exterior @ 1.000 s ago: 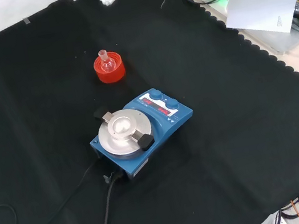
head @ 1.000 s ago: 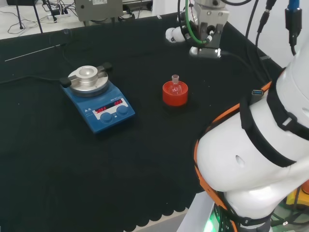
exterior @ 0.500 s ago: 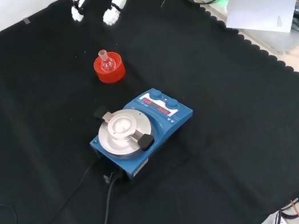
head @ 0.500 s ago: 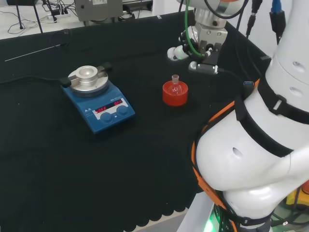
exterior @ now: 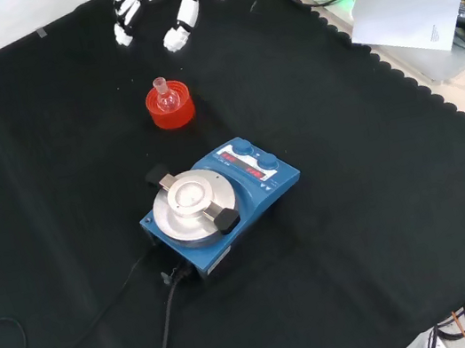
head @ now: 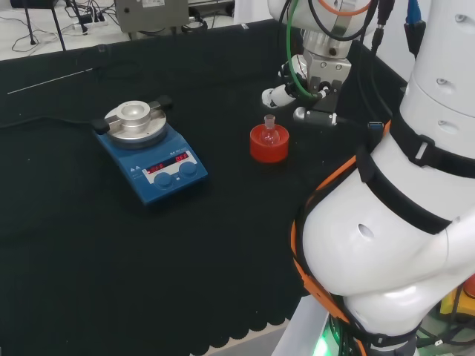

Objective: Pick up the round-bottom flask.

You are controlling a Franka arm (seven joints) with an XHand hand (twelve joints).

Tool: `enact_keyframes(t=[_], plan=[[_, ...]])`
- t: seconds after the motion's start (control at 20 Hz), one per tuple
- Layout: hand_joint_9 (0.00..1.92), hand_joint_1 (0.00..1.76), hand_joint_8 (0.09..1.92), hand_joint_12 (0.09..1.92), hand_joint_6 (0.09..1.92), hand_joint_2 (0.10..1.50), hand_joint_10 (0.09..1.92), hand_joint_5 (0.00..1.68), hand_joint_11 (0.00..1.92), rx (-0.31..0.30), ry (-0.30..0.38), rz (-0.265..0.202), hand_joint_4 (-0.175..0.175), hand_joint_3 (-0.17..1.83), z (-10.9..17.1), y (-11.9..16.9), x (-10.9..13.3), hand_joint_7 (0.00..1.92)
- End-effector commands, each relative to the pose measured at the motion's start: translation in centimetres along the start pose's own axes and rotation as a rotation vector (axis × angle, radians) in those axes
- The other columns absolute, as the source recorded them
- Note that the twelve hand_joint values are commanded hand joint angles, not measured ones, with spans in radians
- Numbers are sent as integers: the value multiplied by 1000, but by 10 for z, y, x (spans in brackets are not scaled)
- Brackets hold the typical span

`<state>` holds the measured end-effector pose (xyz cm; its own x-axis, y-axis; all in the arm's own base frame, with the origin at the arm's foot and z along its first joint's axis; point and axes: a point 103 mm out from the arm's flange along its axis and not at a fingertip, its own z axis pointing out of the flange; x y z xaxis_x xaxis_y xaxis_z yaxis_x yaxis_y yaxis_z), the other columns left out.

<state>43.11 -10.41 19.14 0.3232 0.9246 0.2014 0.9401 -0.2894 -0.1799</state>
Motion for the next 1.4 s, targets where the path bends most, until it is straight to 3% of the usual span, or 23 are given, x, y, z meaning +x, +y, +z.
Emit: enact_keyframes(t=[0.05,0.4,0.9,1.4], plan=[[314,757,720,1236,87,766,765,554,0,13,51,-4,-72,473,41,14,-11,181],[311,771,723,1239,87,740,767,576,0,37,91,6,-73,499,62,18,-14,182],[324,853,717,1252,87,620,761,623,0,21,94,-2,-65,579,80,19,-9,204],[327,876,715,1254,96,603,758,638,0,-8,117,-14,-63,590,85,29,-7,207]])
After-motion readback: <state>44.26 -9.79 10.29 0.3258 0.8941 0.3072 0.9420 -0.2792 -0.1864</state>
